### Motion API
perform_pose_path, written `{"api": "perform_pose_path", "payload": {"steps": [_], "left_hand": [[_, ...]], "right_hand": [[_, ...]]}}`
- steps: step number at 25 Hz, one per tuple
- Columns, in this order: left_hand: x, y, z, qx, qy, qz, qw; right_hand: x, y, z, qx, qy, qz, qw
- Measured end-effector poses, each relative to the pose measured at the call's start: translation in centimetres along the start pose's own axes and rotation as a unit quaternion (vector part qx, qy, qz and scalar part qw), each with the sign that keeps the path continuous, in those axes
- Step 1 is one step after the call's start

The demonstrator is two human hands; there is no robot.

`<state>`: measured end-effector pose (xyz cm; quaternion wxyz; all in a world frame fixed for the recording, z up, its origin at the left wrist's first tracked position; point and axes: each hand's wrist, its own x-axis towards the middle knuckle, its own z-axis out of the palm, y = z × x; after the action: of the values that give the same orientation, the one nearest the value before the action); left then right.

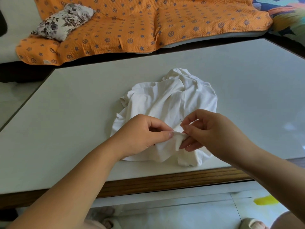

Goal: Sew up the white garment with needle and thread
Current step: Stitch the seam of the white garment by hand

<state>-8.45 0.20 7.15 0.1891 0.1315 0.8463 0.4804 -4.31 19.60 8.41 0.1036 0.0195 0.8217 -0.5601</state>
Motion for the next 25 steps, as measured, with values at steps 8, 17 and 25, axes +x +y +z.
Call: {"api": "perform_pose_path", "payload": {"steps": [8, 17, 25], "left_hand": [[-0.16, 0.2, -0.55, 0.019, 0.012, 0.011, 1.0], [-0.33, 0.56, -0.57, 0.027, 0.013, 0.01, 0.999], [-0.31, 0.51, -0.63, 0.02, 0.002, 0.003, 1.0]], "right_hand": [[0.11, 0.18, -0.41, -0.02, -0.039, -0.004, 0.999], [0.12, 0.14, -0.57, -0.031, -0.061, 0.006, 0.998], [0.07, 0.09, -0.58, -0.029, -0.067, 0.012, 0.997]]}}
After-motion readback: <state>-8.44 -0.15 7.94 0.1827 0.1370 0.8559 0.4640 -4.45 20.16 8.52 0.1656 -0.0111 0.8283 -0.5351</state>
